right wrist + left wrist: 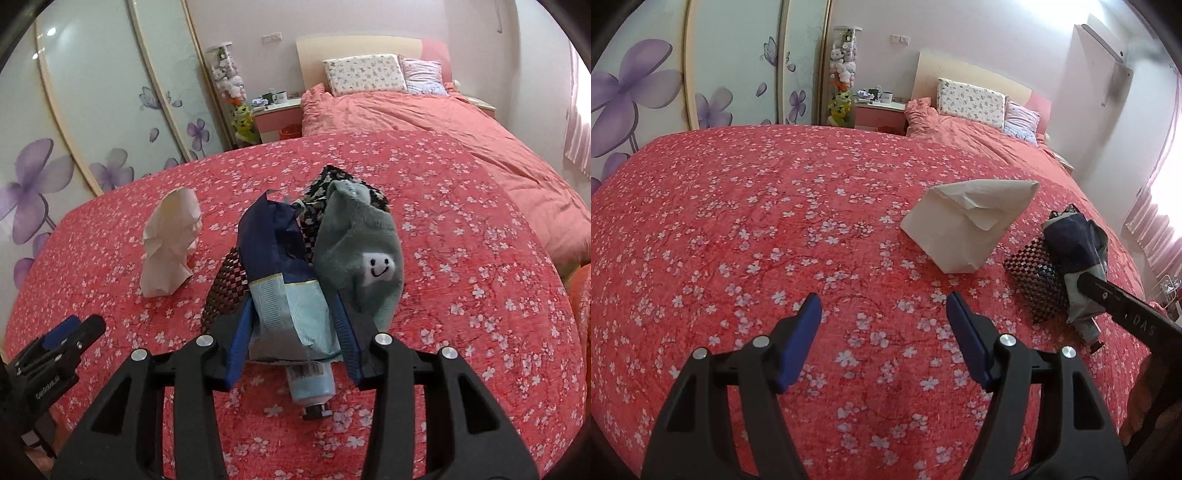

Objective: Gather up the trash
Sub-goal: 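Lift the navy cloth with the right tool while the left tool grasps the white tissue paper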

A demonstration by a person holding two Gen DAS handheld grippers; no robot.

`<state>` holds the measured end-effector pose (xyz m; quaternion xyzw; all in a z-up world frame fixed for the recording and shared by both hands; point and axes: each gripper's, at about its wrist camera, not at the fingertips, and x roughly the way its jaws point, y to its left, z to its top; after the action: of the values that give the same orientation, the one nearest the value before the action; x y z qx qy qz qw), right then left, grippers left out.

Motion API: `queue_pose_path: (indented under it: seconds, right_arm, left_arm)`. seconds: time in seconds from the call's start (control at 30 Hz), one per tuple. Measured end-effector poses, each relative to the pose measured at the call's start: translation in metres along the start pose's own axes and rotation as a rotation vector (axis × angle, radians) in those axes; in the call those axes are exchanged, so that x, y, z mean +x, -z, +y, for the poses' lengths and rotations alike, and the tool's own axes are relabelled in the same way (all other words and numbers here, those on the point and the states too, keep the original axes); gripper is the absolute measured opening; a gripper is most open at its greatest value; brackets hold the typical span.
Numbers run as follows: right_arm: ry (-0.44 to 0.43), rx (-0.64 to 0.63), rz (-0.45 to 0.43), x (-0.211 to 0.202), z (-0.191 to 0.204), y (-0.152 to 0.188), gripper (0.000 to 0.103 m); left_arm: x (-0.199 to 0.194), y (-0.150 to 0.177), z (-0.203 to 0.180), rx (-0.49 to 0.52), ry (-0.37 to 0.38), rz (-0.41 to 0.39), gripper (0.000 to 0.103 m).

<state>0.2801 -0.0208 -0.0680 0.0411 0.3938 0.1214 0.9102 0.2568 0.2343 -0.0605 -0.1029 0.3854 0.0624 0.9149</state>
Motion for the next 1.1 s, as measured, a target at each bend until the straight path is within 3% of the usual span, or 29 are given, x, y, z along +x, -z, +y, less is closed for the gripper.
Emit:
queue_pose_path:
  seconds: [0.1, 0.37, 0.7, 0.97, 1.03, 1.1]
  right_arm:
    - [-0.004, -0.018, -0.004, -0.003, 0.002, 0.003, 0.035]
    - [-0.001, -0.023, -0.053, -0.026, -0.006, 0.006, 0.027]
    - [0.044, 0.035, -0.125, -0.064, -0.045, 0.012, 0.026]
    - [0.065, 0.102, -0.093, -0.059, -0.074, 0.019, 0.026]
    - [0.070, 0.106, -0.090, -0.059, -0.078, 0.020, 0.026]
    - [0.073, 0.112, -0.087, -0.059, -0.081, 0.021, 0.026]
  left_arm:
    - [0.004, -0.002, -0.004, 0.002, 0.002, 0.005, 0.071]
    - [0.015, -0.008, -0.024, 0.016, 0.016, 0.020, 0.073]
    - [0.042, -0.029, -0.063, 0.088, 0.003, 0.008, 0.093]
    - [0.072, -0.044, -0.079, 0.103, -0.078, 0.038, 0.093]
    - [0.076, -0.047, -0.082, 0.111, -0.084, 0.036, 0.089]
    - [0.080, -0.049, -0.085, 0.126, -0.070, 0.045, 0.077]
